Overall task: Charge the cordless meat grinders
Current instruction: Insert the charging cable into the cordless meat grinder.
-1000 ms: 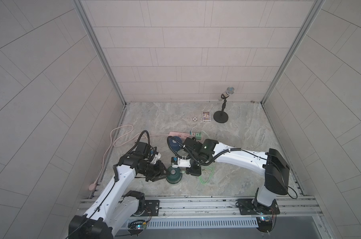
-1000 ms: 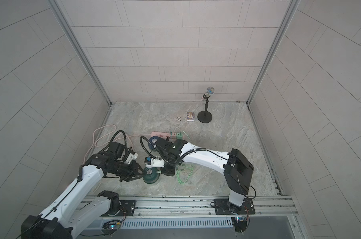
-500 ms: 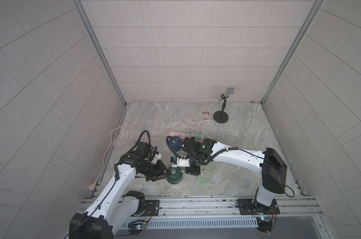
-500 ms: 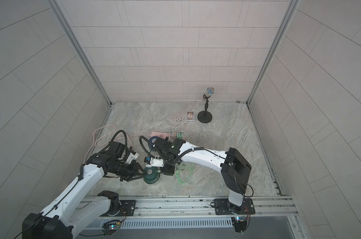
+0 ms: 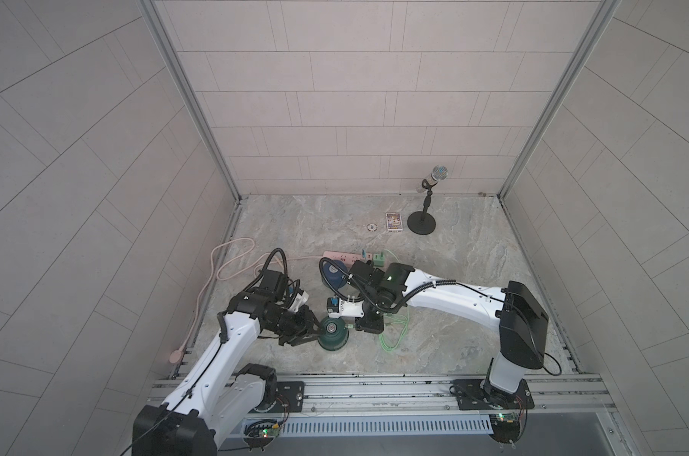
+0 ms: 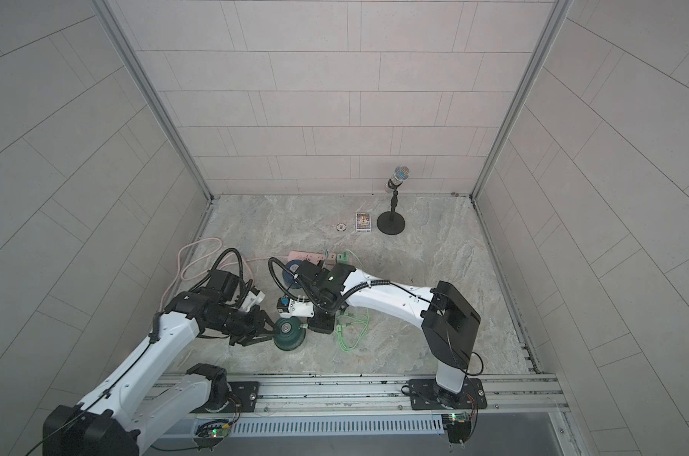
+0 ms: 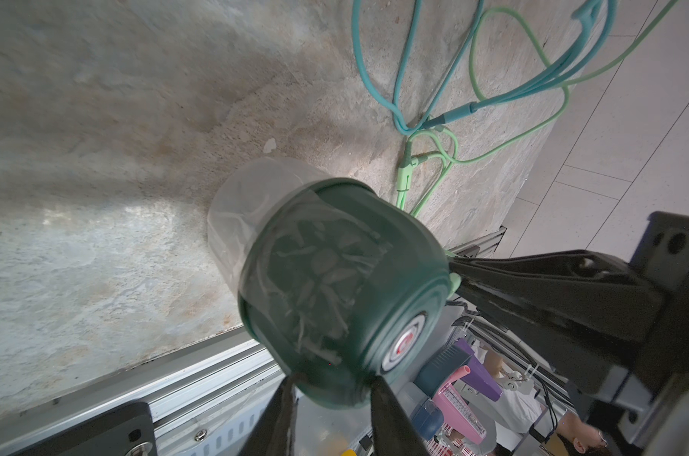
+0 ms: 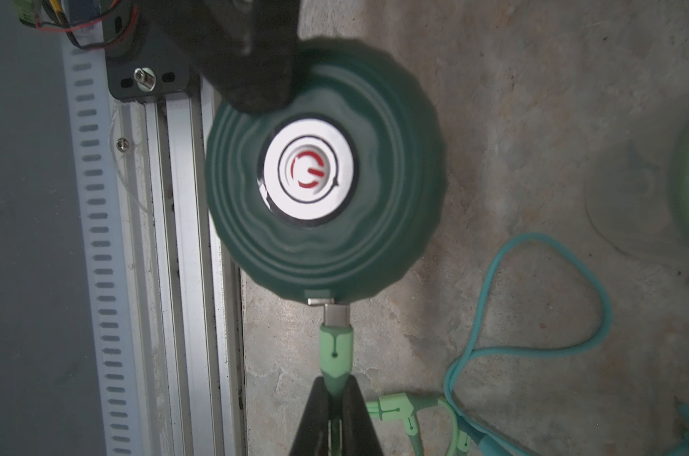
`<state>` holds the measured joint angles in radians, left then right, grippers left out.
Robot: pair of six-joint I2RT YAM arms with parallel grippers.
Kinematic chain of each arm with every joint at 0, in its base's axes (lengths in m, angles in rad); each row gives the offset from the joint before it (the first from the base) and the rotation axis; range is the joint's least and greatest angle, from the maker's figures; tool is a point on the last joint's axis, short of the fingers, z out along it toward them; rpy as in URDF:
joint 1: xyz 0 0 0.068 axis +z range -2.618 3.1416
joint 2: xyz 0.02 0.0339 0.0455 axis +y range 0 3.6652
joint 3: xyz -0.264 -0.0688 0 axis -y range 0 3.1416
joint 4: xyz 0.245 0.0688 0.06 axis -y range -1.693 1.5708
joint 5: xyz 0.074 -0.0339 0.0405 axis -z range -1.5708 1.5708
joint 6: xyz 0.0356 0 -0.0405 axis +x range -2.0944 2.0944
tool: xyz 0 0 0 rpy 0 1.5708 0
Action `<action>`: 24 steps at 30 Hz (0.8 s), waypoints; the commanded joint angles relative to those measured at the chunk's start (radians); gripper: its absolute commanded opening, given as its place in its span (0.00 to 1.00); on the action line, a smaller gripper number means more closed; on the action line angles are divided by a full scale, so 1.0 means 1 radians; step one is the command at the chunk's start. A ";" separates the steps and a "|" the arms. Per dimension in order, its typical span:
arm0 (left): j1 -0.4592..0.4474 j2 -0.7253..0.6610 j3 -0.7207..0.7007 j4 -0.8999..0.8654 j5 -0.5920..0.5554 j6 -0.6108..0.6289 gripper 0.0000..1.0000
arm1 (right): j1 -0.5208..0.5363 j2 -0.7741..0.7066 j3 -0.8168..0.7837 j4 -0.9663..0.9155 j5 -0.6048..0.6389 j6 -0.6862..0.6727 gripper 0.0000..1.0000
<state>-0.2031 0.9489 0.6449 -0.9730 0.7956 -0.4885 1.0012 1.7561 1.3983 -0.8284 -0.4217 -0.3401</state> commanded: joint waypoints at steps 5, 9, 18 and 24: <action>0.002 0.007 -0.007 -0.013 -0.042 0.014 0.33 | 0.010 -0.016 0.001 -0.043 -0.020 -0.014 0.08; 0.003 0.008 -0.011 -0.008 -0.035 0.014 0.33 | 0.010 -0.007 0.021 -0.051 -0.022 -0.011 0.08; 0.001 0.004 -0.014 -0.007 -0.035 0.016 0.33 | 0.010 0.010 0.065 -0.075 -0.026 -0.014 0.08; 0.002 0.004 -0.014 -0.008 -0.034 0.016 0.33 | 0.013 0.015 0.055 -0.083 -0.018 -0.014 0.08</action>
<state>-0.2031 0.9493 0.6449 -0.9707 0.8021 -0.4885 1.0080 1.7573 1.4471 -0.8783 -0.4377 -0.3401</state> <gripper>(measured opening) 0.331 0.081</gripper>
